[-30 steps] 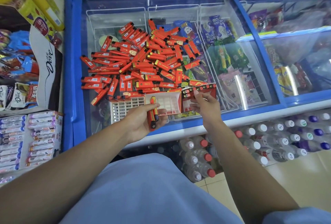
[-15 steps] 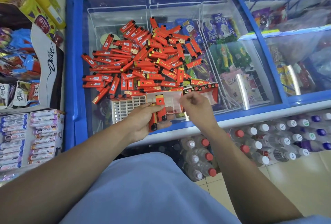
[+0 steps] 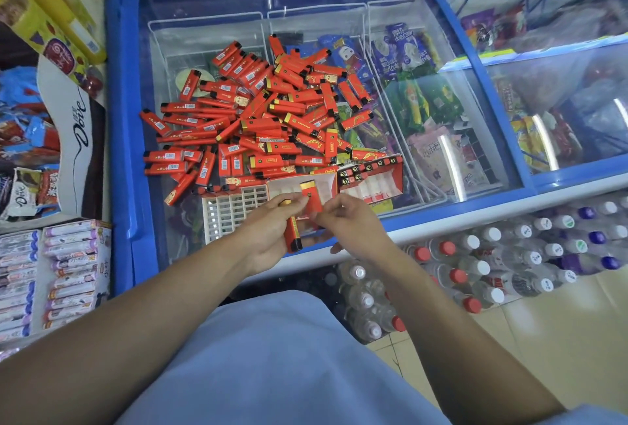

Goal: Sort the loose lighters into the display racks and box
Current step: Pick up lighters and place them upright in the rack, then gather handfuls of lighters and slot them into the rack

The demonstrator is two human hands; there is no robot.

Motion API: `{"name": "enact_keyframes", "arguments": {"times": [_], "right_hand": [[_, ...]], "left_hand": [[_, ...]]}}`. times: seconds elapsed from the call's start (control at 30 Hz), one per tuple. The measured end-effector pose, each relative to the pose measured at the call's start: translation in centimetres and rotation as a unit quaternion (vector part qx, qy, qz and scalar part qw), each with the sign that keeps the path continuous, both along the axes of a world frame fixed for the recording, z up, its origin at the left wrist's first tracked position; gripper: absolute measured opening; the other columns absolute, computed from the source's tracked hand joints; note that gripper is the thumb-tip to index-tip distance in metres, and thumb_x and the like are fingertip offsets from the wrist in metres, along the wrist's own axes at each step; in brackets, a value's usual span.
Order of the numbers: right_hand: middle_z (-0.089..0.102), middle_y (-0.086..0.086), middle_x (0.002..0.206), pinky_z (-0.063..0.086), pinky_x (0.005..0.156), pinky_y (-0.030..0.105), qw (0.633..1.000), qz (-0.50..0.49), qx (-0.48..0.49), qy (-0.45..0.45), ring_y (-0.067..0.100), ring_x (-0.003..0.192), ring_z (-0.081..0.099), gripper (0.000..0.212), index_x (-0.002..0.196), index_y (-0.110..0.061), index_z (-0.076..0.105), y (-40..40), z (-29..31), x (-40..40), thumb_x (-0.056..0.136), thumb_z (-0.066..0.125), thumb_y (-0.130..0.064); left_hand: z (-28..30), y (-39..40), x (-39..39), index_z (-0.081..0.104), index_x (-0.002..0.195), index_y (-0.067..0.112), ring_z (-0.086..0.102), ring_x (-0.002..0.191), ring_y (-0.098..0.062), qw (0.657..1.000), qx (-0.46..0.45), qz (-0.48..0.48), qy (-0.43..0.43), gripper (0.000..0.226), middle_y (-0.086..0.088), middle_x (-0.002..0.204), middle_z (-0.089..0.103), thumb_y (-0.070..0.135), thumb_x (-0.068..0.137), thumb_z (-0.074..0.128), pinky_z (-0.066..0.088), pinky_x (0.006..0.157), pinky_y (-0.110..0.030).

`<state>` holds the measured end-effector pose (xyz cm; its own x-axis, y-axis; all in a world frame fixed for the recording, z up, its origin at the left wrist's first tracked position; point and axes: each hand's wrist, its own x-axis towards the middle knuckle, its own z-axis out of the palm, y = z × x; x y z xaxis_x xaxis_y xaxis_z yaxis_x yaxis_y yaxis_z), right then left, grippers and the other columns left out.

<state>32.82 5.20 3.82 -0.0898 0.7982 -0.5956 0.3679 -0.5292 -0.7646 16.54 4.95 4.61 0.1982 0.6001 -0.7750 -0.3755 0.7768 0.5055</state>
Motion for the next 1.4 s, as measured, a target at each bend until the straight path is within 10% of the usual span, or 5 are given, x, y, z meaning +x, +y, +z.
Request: {"name": "enact_keyframes", "arguments": {"times": [0.27,0.8,1.2,1.3,1.4], "right_hand": [[0.074,0.001,0.072,0.047,0.057,0.028,0.940,0.042,0.114,-0.320,0.016,0.059,0.065,0.032,0.078,-0.021,0.066,4.2,-0.7,10.4,0.081,0.083,-0.048],[0.066,0.002,0.101,0.058,0.072,0.042,0.884,0.041,0.370,-0.282,0.016,0.068,0.064,0.008,0.098,-0.010,0.075,5.0,-5.8,9.5,0.091,0.073,-0.007],[0.074,0.016,0.080,0.056,0.061,0.030,0.977,-0.084,-0.015,0.195,0.023,0.062,0.066,0.018,0.103,-0.004,0.059,-0.5,-0.5,3.4,0.093,0.072,-0.011],[0.072,0.011,0.074,0.056,0.063,0.031,0.980,-0.144,0.000,0.141,0.019,0.060,0.066,0.013,0.098,-0.004,0.063,0.6,-0.3,6.7,0.091,0.074,-0.007],[0.072,0.000,0.073,0.049,0.065,0.025,0.985,-0.110,0.067,-0.118,0.015,0.065,0.066,0.014,0.093,-0.011,0.070,2.7,-0.7,11.3,0.088,0.080,-0.020]], "left_hand": [[0.0,0.2,-1.3,0.053,0.132,-0.002,0.072,0.093,-0.039,0.996,-0.050,0.069,-0.009,0.028,-0.024,0.101,0.075,0.005,0.105,0.050,0.065,0.072,-0.042],[1.1,-0.1,0.2,0.051,0.108,0.014,0.071,0.111,-0.033,1.000,0.000,0.014,0.013,0.007,-0.017,0.126,0.071,0.008,0.107,0.048,0.059,0.093,-0.045],[1.0,1.6,3.4,0.050,0.129,0.007,0.071,0.107,-0.019,0.988,0.105,-0.037,0.107,0.027,-0.009,0.129,0.071,0.021,0.105,0.055,0.055,0.099,-0.036],[0.9,1.9,3.7,0.041,0.144,0.022,0.066,0.116,-0.015,0.924,0.236,-0.167,0.251,0.051,0.005,0.149,0.052,0.028,0.100,0.066,0.052,0.079,-0.020],[0.1,2.4,4.0,0.020,0.162,0.029,0.037,0.146,-0.007,0.720,0.401,-0.397,0.405,0.074,0.010,0.168,0.019,0.029,0.101,0.062,0.033,0.119,-0.030]]}}
